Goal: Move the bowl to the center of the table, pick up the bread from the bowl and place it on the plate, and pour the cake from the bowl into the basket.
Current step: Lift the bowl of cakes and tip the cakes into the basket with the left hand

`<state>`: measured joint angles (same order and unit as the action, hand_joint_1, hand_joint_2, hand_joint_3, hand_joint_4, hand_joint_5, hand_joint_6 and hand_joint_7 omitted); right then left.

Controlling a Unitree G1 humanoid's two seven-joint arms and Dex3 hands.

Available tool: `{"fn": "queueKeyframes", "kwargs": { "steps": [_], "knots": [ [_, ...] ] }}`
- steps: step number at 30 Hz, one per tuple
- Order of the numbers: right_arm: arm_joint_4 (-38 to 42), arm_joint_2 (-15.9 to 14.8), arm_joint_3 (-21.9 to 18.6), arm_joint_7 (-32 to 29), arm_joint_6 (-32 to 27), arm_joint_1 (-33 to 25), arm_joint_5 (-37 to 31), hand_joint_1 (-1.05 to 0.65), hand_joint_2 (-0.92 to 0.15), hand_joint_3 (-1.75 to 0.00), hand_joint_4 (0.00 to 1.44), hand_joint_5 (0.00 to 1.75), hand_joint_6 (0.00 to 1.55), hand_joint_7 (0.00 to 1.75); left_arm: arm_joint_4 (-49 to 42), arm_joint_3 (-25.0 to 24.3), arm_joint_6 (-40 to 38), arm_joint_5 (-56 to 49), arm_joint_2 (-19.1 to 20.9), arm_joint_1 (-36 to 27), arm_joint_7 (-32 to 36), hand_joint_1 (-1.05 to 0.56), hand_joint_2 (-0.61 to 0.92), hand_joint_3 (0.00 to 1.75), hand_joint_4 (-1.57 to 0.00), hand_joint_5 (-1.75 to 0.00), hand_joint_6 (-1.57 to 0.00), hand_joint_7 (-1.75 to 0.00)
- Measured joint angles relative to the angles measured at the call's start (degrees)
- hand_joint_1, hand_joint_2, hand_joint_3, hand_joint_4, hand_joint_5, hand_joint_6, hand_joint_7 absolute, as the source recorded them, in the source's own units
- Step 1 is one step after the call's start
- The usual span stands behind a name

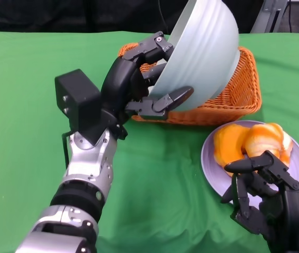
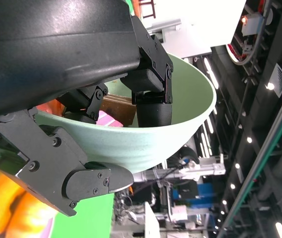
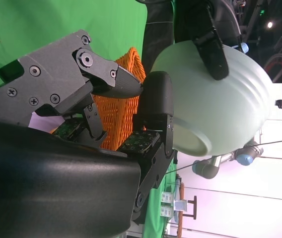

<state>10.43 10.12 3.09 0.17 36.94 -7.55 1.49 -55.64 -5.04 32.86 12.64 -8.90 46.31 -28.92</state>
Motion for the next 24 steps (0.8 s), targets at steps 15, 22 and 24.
{"fn": "queueKeyframes", "kwargs": {
  "steps": [15, 22, 24],
  "knots": [
    [2.62, -0.26, -0.04, 1.42, 2.17, 1.01, 0.45, -0.07, -0.66, -0.87, 0.81, 1.54, 0.70, 1.20, 0.35, -6.90, -22.49, 11.67, -2.22, 3.87, -6.75, -0.10, 0.57, 1.14, -0.76, -1.75, -0.71, -1.60],
    [2.84, -0.61, -0.19, 2.39, 2.10, 0.85, 1.24, -0.06, -0.66, -0.90, 0.80, 1.56, 0.71, 1.22, 0.56, -9.56, -30.30, 14.95, -2.90, 6.87, -7.08, -0.07, 0.60, 1.14, -0.73, -1.75, -0.69, -1.60],
    [2.57, -0.80, -0.32, 2.40, 1.88, 0.69, 1.24, -0.07, -0.67, -0.90, 0.80, 1.55, 0.70, 1.22, 0.56, -9.87, -31.10, 15.14, -3.10, 7.73, -7.04, -0.08, 0.68, 1.02, -0.72, -1.75, -0.67, -1.59]
  ]
}}
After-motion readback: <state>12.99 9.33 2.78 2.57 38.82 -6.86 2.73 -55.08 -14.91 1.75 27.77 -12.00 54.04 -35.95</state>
